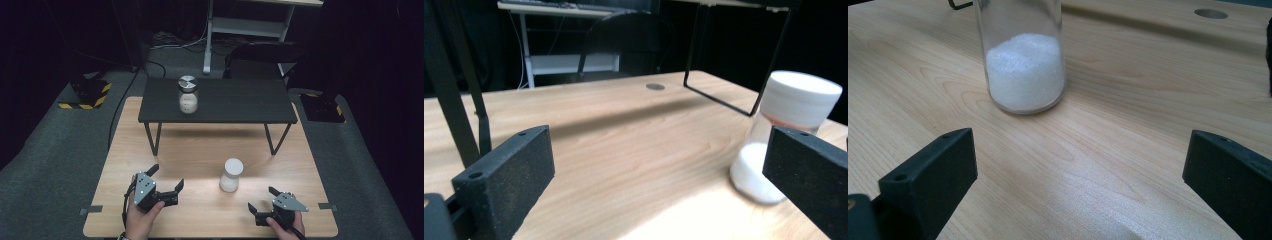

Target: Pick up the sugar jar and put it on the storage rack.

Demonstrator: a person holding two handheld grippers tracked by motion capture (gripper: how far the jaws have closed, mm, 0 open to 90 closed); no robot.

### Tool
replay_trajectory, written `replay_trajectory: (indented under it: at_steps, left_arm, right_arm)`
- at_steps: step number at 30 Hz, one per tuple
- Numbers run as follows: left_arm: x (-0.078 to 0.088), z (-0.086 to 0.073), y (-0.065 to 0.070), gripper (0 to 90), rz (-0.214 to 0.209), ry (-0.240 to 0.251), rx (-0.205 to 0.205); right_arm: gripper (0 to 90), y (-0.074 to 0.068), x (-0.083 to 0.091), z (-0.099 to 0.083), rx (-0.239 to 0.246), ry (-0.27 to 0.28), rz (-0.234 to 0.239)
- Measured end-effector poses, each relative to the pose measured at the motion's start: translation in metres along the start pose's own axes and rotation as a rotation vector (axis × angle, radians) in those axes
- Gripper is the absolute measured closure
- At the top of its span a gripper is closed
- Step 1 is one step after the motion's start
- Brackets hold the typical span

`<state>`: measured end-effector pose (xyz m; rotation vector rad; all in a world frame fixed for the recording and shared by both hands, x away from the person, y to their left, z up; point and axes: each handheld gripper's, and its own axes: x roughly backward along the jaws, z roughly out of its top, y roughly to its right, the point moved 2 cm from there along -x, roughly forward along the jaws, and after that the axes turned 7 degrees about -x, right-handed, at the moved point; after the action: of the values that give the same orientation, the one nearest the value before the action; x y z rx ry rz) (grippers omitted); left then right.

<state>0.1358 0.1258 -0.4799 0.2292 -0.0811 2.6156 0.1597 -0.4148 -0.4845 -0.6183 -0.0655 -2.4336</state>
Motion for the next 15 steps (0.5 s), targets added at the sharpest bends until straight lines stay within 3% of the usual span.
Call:
replay_trajectory:
  at_steps: [15]
  left_arm:
    - [0.012, -0.018, 0.002, 0.2, -0.012, -0.105, -0.021]
  right_arm:
    - [0.5, -0.001, 0.000, 0.000, 0.003, -0.003, -0.003]
